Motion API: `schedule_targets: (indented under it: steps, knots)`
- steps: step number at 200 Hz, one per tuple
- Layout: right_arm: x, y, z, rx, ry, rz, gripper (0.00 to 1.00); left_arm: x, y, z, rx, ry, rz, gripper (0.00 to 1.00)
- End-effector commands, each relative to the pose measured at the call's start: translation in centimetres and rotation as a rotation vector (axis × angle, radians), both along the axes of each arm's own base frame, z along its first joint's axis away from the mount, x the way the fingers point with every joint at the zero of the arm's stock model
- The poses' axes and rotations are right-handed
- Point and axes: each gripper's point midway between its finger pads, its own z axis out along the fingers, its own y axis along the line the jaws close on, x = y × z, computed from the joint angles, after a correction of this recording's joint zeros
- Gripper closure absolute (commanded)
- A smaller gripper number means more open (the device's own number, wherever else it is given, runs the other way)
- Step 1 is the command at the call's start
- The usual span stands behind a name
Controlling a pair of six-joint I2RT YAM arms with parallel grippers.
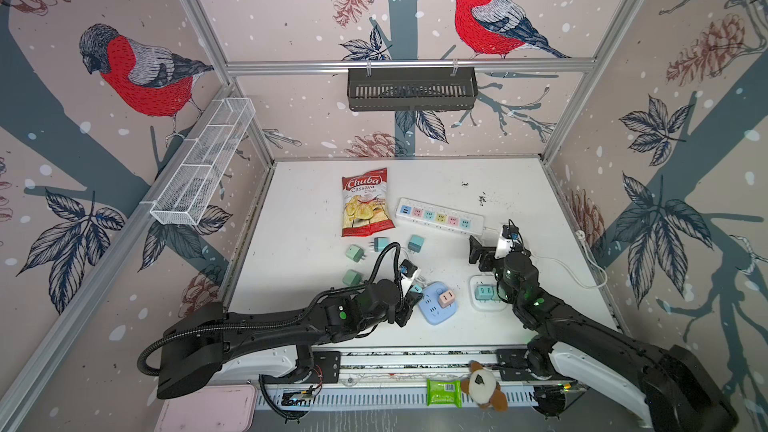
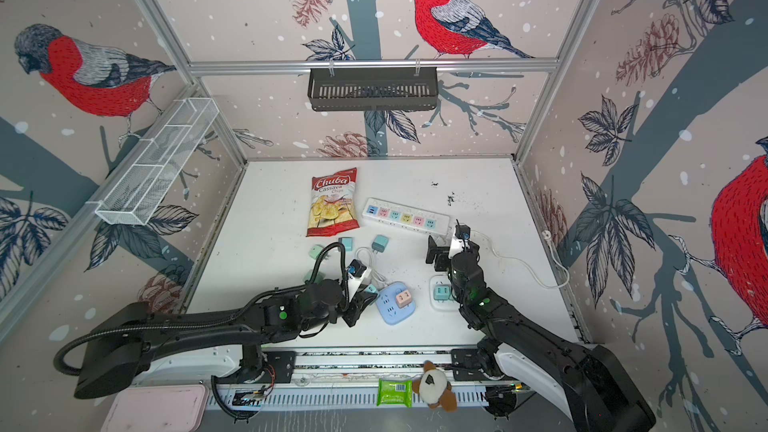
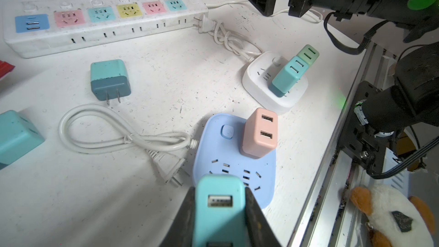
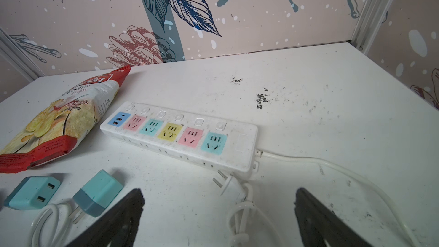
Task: Insert the plug
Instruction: 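Carry the teal charger with the left gripper over the light-blue socket cube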
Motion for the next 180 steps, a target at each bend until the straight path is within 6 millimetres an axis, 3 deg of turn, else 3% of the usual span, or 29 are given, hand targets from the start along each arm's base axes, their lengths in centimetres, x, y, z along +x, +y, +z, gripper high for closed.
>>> schedule_targets:
  steps: [1,45,136,180]
  knots:
    - [-0.1,0.1,0.3,0.034,-0.009,0.012,0.0,0.4,-1.0,1.6,-0.056,-0.041,-0.002,1.0]
    - [-0.1,-0.2,0.3,0.05,-0.01,0.015,0.0,0.2,-2.2,1.2,-0.052,-0.041,-0.028,1.0]
    - [0.0,-0.4,0.2,0.063,-0.002,0.017,0.0,-2.7,-4.9,-0.3,-0.005,-0.078,-0.164,1.0]
    - [-0.1,-0.5,0.1,0.065,0.0,0.019,0.0,-2.1,-4.9,-1.3,0.035,-0.087,-0.134,1.0]
